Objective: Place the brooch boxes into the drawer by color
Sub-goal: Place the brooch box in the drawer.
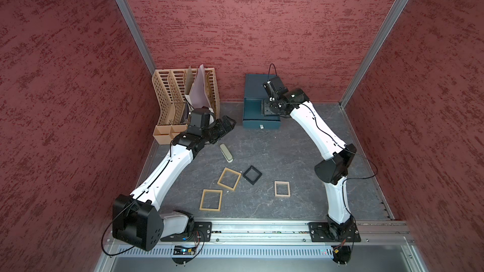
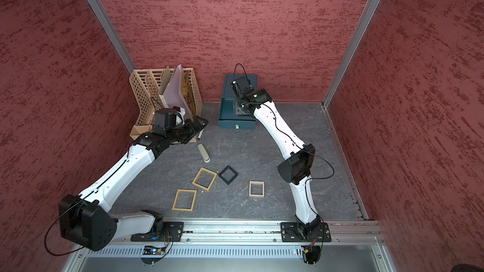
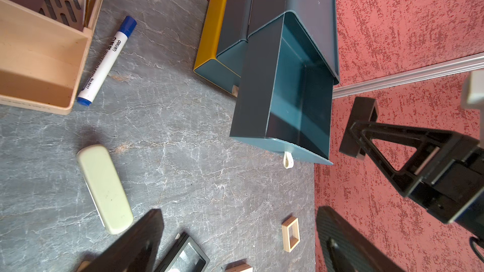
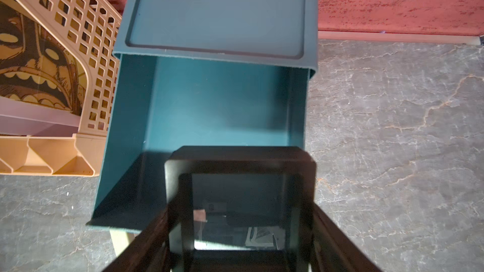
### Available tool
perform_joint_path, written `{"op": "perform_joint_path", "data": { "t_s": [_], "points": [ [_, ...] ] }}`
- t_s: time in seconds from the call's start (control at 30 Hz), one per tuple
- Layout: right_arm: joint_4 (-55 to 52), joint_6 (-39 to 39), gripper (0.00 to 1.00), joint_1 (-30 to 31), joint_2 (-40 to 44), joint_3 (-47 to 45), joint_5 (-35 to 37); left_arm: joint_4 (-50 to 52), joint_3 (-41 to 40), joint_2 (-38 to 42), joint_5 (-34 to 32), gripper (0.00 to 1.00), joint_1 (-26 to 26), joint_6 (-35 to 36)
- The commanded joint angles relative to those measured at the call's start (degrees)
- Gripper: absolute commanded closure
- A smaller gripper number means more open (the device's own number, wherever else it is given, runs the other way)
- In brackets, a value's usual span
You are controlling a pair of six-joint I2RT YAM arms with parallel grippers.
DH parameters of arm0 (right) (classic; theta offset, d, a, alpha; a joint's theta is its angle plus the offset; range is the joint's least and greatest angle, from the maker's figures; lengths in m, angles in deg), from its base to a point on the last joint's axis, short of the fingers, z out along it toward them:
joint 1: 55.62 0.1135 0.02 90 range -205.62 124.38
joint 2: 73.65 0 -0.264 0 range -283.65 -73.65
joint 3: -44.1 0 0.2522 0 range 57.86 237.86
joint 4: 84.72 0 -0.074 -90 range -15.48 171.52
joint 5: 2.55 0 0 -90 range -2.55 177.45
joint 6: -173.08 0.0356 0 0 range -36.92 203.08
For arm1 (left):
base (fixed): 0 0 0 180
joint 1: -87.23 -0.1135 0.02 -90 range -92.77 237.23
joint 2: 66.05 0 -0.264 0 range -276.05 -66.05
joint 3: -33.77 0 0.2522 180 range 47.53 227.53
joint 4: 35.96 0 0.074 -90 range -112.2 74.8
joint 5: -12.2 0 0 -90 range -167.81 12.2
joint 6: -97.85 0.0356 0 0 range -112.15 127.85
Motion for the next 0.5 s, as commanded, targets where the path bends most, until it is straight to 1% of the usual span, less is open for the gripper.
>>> {"op": "perform_joint_path", "data": {
  "t_s": [0.0, 0.17, 0.47],
  "points": [
    [2.2, 0.4, 0.51, -0.5, -1.9, 1.9, 2.1, 1.1, -0.3, 1.3, 0.0, 0.05, 0.4, 1.0],
    [3.9, 0.3, 0.51, -1.0, -3.8, 2.5, 2.5, 1.5, 0.2, 1.5, 0.1, 0.05, 0.4, 1.2],
    [1.8, 2.1, 0.51, -1.5, -6.5, 4.2, 2.9, 2.0, 0.6, 1.7, 0.0, 0.05, 0.4, 1.6]
  ]
}}
